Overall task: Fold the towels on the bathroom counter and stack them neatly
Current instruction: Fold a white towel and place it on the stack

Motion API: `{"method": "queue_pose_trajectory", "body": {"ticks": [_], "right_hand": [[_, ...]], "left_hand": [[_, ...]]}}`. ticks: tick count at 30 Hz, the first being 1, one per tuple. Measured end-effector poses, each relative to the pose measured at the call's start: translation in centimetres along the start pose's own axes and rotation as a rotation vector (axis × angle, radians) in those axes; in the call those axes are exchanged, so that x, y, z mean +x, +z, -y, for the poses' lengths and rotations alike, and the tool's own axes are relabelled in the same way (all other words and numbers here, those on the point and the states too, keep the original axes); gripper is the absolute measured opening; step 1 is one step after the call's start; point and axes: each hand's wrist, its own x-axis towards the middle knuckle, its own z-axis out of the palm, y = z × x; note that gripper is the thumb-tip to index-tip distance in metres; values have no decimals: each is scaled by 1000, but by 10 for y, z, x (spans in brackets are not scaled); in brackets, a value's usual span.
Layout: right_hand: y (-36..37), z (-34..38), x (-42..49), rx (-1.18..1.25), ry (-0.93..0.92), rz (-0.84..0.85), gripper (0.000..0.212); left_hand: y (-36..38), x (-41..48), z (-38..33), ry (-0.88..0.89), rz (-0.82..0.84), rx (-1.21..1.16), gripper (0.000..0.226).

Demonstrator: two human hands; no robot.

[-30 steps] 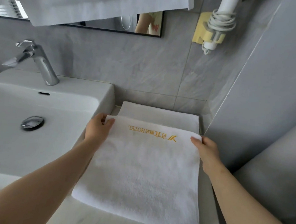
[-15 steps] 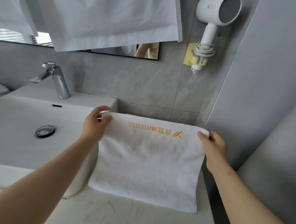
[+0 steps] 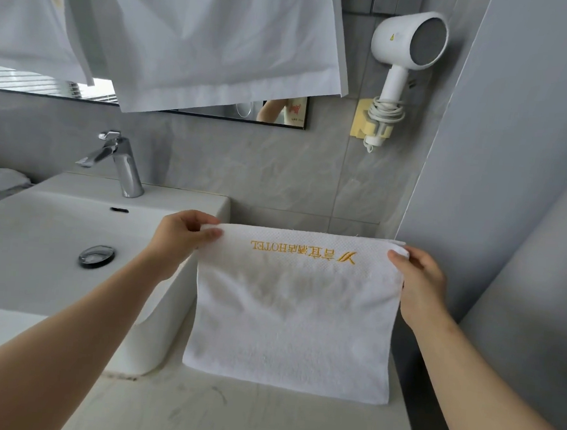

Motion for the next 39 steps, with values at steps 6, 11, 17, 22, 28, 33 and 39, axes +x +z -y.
{"method": "queue_pose_trajectory", "body": {"ticks": [6,11,17,22,28,33,39], "right_hand": [[-2,0,-1,24,11,43,18],[2,-1,3,12,-35,61,41],[3,-8,8,-170,-134,33,23],[2,-9,3,-193,-163,-16,15],[1,-2,6,-284,-214,-28,12],[-3,20,10,-96,69,147,14],[-11,8,8,-191,468,270,15]], "left_hand": [[-9,4,-5,18,49,114,23],[-3,6,-11,181,36,554,20],[-2,11,-14,295,313,1186,24],[-1,7,-6,57,267,361,20],[-6,-2,-16,-124,454,56,25],[-14,0,-23,-246,526,-181,27],[-12,8,-5,-440,608,-51,19]]}}
